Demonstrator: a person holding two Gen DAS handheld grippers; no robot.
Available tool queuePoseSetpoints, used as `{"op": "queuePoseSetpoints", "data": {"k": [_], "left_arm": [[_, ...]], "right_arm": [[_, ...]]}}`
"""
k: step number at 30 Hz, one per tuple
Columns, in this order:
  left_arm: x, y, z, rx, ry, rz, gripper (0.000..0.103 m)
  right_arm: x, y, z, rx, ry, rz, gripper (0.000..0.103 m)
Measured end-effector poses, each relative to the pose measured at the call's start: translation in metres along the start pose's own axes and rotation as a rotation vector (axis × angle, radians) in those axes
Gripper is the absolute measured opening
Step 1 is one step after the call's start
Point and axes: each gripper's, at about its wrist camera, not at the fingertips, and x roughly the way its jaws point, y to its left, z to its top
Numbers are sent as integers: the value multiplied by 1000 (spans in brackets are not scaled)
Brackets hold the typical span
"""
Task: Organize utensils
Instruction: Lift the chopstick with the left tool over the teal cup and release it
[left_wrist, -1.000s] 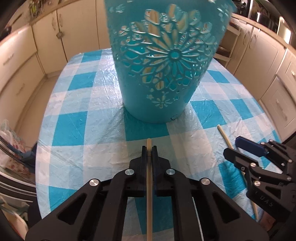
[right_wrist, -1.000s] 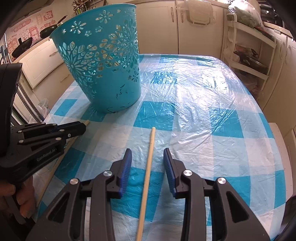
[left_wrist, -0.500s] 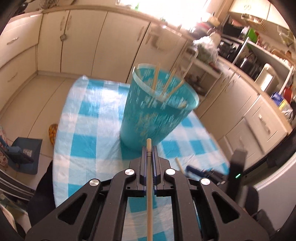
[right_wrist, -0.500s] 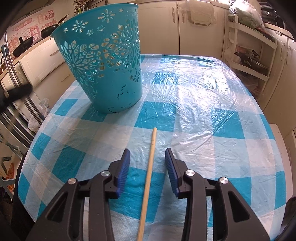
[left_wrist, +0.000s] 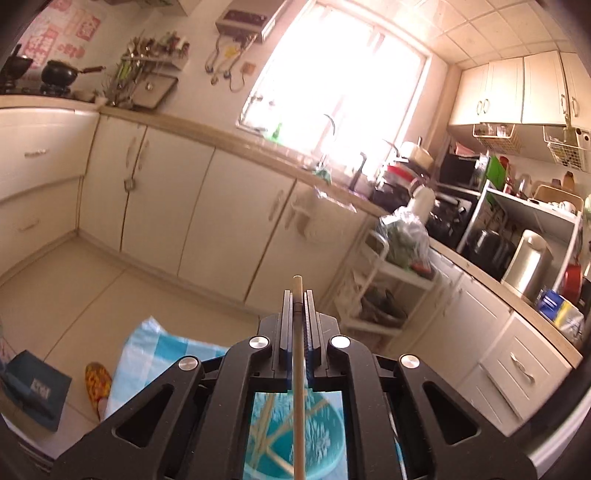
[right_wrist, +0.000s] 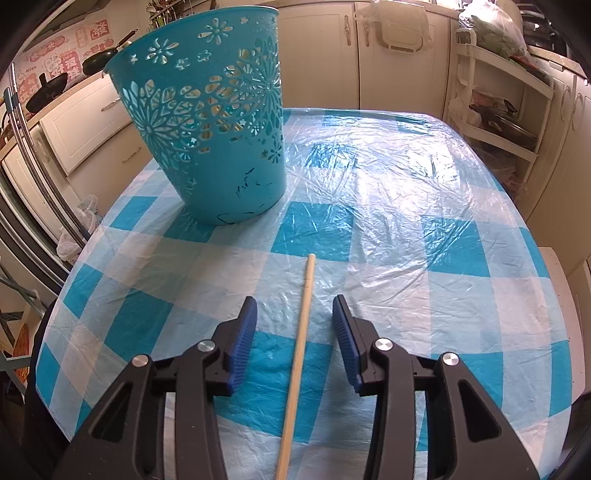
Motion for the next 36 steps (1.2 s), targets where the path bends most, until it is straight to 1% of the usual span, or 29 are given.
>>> {"op": "queuePoseSetpoints", "data": {"k": [4,10,15,20,24,28,30,31,32,33,34,35,36], "left_arm": [[27,-4,6,15,-46,36,5],[56,8,-2,-8,-56,83,5],[62,15,-14,-14,-59,99,5],[58,14,-22,9,-58,106,5],[55,7,-28,64,-32,112,5],[51,1,-38,134,29,120,6],[45,2,-44,157,64,120,10],[39,3,-46,166,76,125,18],[33,5,-48,171,80,135,33],[24,7,-50,174,77,150,41],[11,10,-52,176,63,166,55],[-1,14,-54,178,46,180,62],[-14,18,-56,180,31,198,65]], "right_arm": [[0,1,0,-3,0,3,45],[0,3,0,-15,1,-1,47],[0,3,0,-15,2,1,48],[0,3,0,-16,2,1,49],[0,3,0,-18,3,1,50],[0,4,0,-18,3,2,50],[0,3,1,-12,3,8,50],[0,2,1,-6,3,16,50],[0,0,1,0,3,26,50],[0,-2,1,13,2,40,50],[0,-4,1,23,2,50,50],[-1,-6,1,31,2,56,49],[-1,-6,1,32,2,54,48]]}}
